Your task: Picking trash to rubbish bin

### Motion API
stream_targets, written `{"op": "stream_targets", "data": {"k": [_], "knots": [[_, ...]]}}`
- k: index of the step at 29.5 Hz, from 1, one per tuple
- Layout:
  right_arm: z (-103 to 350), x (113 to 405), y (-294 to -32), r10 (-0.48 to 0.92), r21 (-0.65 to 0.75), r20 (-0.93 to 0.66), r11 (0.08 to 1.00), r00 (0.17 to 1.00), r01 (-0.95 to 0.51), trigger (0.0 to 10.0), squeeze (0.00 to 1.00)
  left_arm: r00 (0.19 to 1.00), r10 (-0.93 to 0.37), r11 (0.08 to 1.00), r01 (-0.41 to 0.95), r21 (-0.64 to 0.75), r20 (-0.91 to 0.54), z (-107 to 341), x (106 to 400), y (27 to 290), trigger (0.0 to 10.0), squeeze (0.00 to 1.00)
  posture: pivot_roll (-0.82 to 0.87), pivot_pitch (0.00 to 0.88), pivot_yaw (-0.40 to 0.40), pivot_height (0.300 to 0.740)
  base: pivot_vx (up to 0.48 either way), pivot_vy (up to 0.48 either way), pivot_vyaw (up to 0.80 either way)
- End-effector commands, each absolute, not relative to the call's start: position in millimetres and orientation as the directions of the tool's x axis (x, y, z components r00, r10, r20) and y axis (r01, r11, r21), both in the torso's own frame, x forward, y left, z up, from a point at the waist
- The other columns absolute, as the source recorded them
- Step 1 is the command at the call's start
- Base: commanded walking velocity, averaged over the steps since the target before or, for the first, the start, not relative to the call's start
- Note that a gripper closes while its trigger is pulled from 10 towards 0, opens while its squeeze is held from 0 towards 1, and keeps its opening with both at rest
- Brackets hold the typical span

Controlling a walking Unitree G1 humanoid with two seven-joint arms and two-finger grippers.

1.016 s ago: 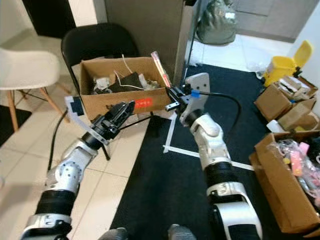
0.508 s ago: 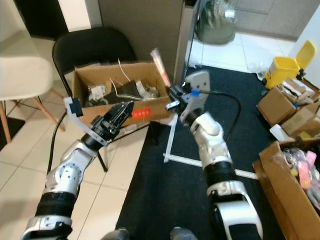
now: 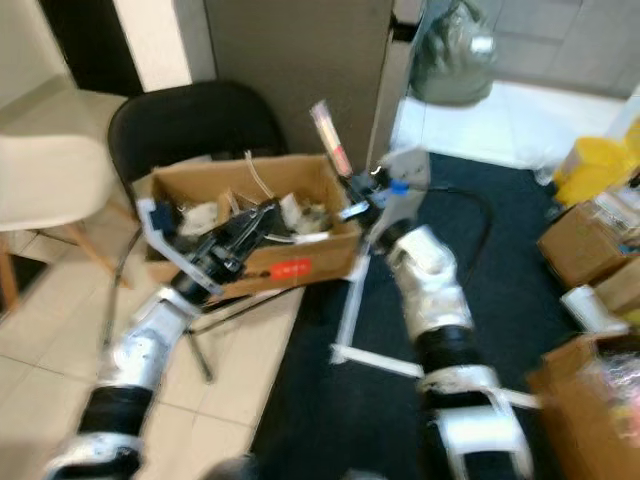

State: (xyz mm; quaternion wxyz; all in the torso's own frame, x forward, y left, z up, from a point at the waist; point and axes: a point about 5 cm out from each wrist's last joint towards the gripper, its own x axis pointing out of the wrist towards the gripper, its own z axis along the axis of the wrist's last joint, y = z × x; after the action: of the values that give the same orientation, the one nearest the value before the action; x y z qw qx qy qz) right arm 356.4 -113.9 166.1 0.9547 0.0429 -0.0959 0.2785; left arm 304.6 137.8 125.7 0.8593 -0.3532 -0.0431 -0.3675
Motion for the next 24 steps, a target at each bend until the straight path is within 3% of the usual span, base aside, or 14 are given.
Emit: {"op": "stream_targets", "data": {"k": [1, 6, 20, 24], "knots": [[165.6, 356.3, -119.0, 0.520, 0.007, 0.200, 0.847, 0.830, -0.532, 10.0, 0.00, 0.721, -0.614, 0.483, 0.664, -0.571, 0.320, 124.8, 303.9, 135.7, 10.0, 0.00, 0.03, 0.000, -0.033, 0.740, 0.480, 0.000, 0.00], [165.1, 356.2, -118.9, 0.522, 0.005, 0.198, 0.846, 0.830, -0.533, 10.0, 0.00, 0.721, -0.614, 0.484, 0.664, -0.570, 0.320, 124.7, 303.8, 135.6, 10.0, 0.00, 0.03, 0.000, -0.037, 0.740, 0.480, 0.000, 0.59], [164.1, 356.5, -119.1, 0.519, 0.014, 0.194, 0.847, 0.832, -0.532, 10.0, 0.00, 0.726, -0.610, 0.491, 0.661, -0.568, 0.317, 124.0, 303.6, 136.1, 10.0, 0.00, 0.03, 0.000, -0.041, 0.740, 0.480, 0.000, 0.00], [163.3, 356.1, -118.5, 0.526, -0.003, 0.186, 0.845, 0.830, -0.535, 10.0, 0.00, 0.735, -0.606, 0.497, 0.649, -0.576, 0.306, 122.3, 303.3, 136.5, 10.0, 0.00, 0.03, 0.000, -0.044, 0.740, 0.126, 0.000, 0.00]]}}
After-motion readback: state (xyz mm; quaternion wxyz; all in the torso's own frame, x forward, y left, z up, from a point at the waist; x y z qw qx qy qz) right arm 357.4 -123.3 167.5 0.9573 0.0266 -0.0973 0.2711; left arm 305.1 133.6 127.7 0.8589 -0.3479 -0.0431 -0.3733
